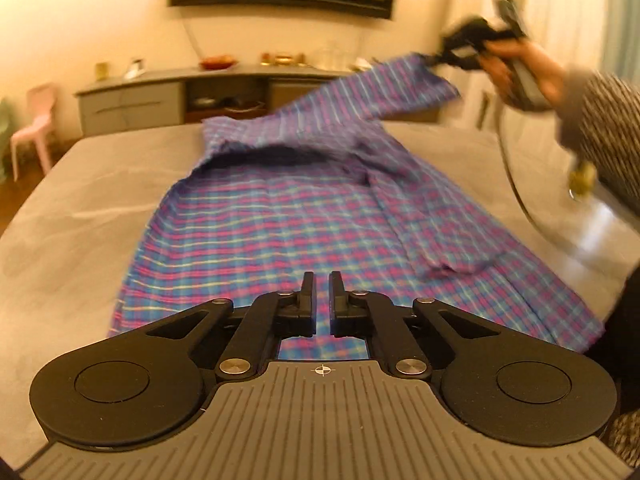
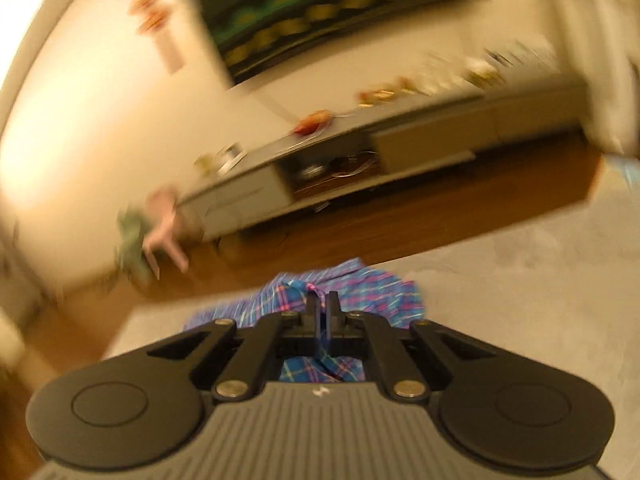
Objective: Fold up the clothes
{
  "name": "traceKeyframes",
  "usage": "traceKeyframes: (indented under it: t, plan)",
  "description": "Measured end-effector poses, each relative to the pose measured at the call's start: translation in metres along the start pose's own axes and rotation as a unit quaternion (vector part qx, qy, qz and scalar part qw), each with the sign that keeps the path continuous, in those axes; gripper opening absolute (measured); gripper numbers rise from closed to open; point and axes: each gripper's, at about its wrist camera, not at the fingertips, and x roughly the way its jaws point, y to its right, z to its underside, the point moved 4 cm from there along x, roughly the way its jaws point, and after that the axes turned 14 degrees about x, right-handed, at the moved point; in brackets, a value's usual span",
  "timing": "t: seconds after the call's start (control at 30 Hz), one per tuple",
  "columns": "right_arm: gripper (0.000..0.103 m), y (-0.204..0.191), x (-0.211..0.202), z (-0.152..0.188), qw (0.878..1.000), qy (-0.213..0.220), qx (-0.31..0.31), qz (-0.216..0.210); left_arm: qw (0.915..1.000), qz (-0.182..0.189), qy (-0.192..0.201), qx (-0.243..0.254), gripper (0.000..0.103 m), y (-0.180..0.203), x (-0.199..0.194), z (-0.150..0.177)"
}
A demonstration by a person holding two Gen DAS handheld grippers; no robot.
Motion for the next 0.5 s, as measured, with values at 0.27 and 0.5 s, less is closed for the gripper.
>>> traceKeyframes:
  t: [0.27, 0.5]
  plan:
    - [0.002, 0.045, 0.057, -0.001, 0.997, -0.051, 0.059, -0.01, 0.9698, -0.2, -0.113, -0.083, 0.06, -0.072, -0.003, 0.063]
    - [0.002, 0.019, 0.05, 0.009, 0.995, -0.065, 0.062, -0.037, 0.9699, -0.178, -0.118, -0.117, 0.023, -0.075, 0.002, 0.082]
